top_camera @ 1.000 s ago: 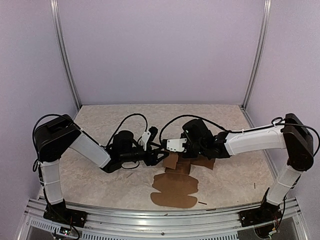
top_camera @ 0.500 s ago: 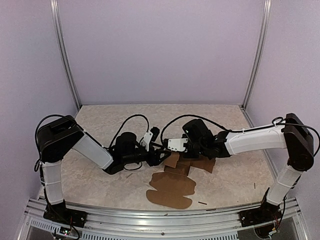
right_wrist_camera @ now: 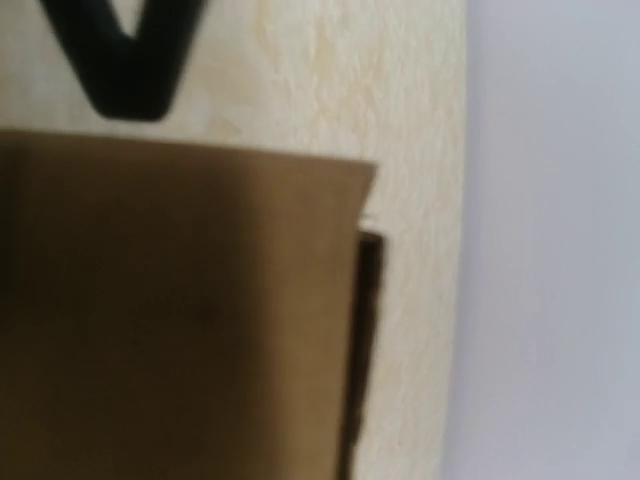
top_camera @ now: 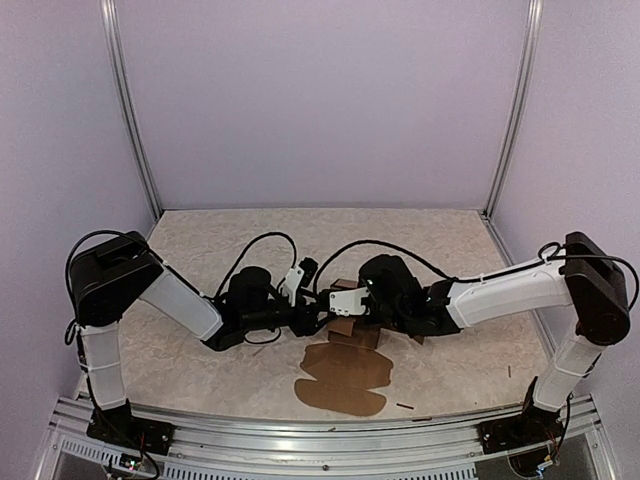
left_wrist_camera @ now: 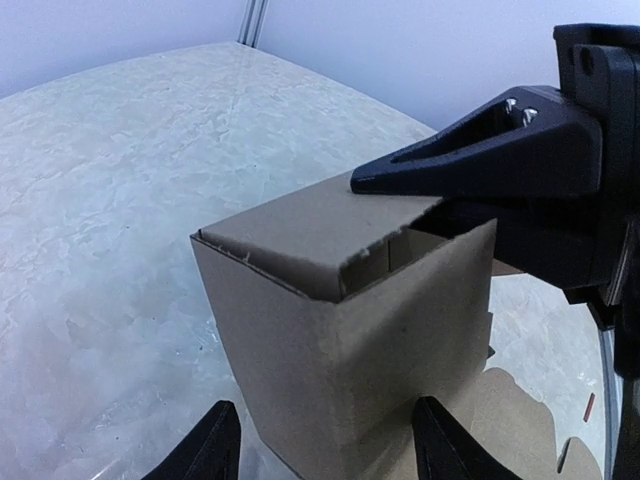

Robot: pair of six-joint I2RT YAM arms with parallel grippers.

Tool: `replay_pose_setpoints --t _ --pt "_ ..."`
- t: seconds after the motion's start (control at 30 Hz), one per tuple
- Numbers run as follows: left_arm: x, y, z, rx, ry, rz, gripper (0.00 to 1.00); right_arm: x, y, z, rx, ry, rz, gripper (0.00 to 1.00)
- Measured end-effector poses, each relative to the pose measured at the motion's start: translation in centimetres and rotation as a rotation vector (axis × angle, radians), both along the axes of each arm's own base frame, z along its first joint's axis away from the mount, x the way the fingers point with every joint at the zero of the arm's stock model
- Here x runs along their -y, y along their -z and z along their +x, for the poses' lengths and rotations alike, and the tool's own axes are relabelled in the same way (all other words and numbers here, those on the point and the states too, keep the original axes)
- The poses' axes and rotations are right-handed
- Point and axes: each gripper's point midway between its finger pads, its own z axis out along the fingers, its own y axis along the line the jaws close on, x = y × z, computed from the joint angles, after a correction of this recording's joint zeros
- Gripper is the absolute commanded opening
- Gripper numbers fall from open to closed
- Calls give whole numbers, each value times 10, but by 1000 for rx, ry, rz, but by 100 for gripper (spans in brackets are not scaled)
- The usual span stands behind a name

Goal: Fold the paper box

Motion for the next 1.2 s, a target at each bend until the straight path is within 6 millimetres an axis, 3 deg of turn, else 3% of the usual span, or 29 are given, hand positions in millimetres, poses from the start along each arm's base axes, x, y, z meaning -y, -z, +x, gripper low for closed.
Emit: replay_pose_setpoints --t 0.37,0.63,0.9,1.2 --pt "-17 8 -7 -38 31 12 61 -6 -15 1 132 -35 -33 2" --pt "-34 2 3 -55 32 -12 62 -15 -31 22 129 -37 9 0" --pt "-25 4 10 -62 83 -41 62 -18 -14 28 179 -63 -24 0" --pt "-16 11 15 -56 85 -30 62 -15 -11 25 211 -70 -11 2"
